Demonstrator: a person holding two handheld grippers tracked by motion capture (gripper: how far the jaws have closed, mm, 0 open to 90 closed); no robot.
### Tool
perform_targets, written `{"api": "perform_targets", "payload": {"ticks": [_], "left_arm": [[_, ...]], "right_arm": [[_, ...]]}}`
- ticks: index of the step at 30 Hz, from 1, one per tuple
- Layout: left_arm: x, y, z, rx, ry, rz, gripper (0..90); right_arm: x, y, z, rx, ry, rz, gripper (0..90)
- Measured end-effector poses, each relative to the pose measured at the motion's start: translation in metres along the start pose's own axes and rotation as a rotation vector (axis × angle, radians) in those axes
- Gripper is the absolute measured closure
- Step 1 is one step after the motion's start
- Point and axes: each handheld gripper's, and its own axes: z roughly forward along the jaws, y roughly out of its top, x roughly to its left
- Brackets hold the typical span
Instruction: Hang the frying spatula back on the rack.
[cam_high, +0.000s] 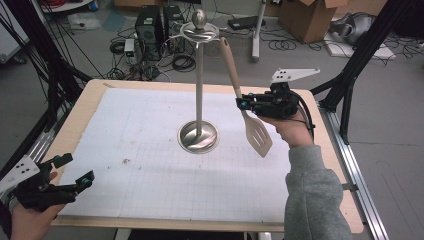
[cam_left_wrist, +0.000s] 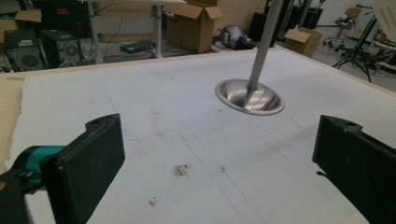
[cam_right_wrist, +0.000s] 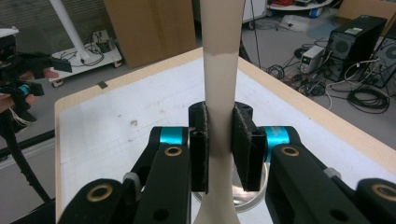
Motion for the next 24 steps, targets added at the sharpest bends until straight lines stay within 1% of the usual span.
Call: {"api": "perform_targets", "payload": {"ticks": [1, 11, 17, 24], "left_arm": [[0.000, 0.000, 0.000, 0.004, -0.001, 0.001, 2.8], [0.000, -0.001, -0.001, 0.009, -0.003, -0.002, 2.8], [0.001, -0.001, -0.005, -0.002, 0.005, -0.010, 2.8], [0.001, -0.002, -0.009, -0.001, 0.014, -0.010, 2.8]], "right_arm": [[0.000, 0.000, 0.001, 0.000, -0.001, -0.004, 78.1], [0.001, 0.001, 0.011, 0.012, 0.002, 0.007, 78.2], [0.000, 0.001, 0.018, 0.015, 0.009, 0.004, 78.1], [0.000, 0.001, 0.027, 0.012, 0.007, 0.000, 78.2]]}}
